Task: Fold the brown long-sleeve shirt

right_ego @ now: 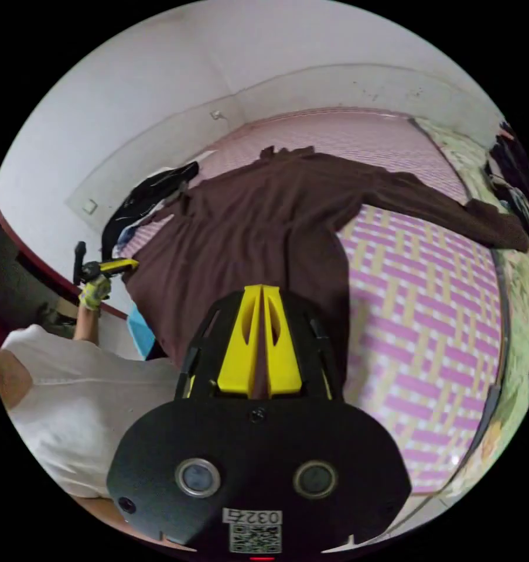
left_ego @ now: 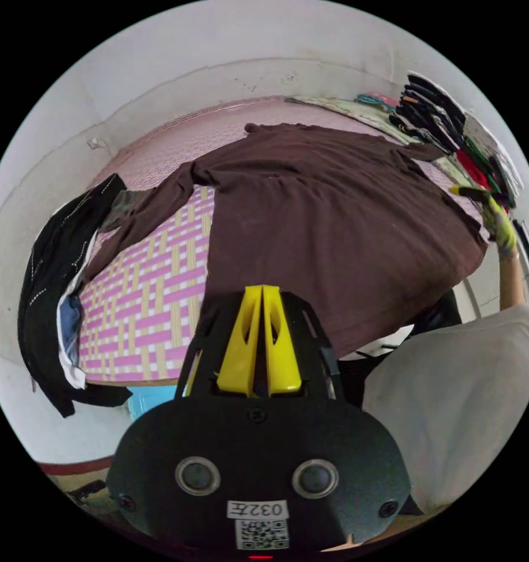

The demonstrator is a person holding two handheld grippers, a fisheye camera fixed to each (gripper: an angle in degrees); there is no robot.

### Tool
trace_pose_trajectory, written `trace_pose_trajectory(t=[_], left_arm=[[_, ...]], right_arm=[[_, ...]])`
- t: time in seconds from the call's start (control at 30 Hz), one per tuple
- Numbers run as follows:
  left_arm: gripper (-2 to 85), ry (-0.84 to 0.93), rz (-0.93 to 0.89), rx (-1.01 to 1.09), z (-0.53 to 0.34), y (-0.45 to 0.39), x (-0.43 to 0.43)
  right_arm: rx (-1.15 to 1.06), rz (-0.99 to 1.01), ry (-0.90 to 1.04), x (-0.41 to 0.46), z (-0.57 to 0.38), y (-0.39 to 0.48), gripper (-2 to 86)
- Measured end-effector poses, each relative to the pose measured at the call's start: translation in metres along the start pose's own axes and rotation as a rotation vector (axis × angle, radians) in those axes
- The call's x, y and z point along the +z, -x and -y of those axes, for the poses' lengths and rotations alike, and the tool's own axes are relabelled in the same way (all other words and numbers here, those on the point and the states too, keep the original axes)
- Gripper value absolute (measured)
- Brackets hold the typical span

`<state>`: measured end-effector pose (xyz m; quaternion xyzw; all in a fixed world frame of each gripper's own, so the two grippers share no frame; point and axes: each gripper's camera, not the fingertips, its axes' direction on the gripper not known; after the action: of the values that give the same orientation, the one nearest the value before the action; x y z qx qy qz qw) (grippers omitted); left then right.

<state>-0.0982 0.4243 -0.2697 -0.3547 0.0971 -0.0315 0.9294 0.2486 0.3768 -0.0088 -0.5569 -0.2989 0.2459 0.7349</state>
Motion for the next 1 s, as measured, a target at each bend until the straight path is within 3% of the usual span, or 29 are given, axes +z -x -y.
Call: trace_pose_trajectory(t=[0.13, 0.43, 0.5, 0.63, 0.73, 0.87, 1.0], left_arm=[[-1.0, 0.015, 0.036, 0.018, -0.006, 0.005, 0.009], [-1.0, 0.169, 0.069, -0.011, -0.019, 0.050, 0.008], [-1.0, 0.107, 0.060, -0.024, -0.020, 0.059, -0.006], [-1.0, -0.066, -0.122, -0.005, 0.005, 0.064, -0.017], [-1.0, -0.015, -0.034, 0.024, 0.032, 0.052, 0.013], [-1.0, 0.057, -0.014, 0.020, 0.027, 0.057, 0.048], [-1.0, 0.010, -0.051, -0.011, 0.007, 0.080, 0.049]], right_arm=[[-0.009, -0.170, 0.068, 0.025, -0.046, 0.029, -1.0], [-0.002, -0.091, 0.016, 0.023, -0.080, 0.082, -1.0], [-0.001, -0.090, -0.058, 0.008, -0.074, 0.086, -1.0], [-0.136, -0.125, -0.107, 0.001, -0.001, 0.107, -1.0], [-0.166, -0.315, -0.019, 0.042, 0.072, 0.103, -1.0], [-0.127, -0.363, 0.199, 0.094, 0.111, 0.066, -1.0], [-0.077, -0.334, 0.140, 0.069, 0.101, 0.042, -1.0]])
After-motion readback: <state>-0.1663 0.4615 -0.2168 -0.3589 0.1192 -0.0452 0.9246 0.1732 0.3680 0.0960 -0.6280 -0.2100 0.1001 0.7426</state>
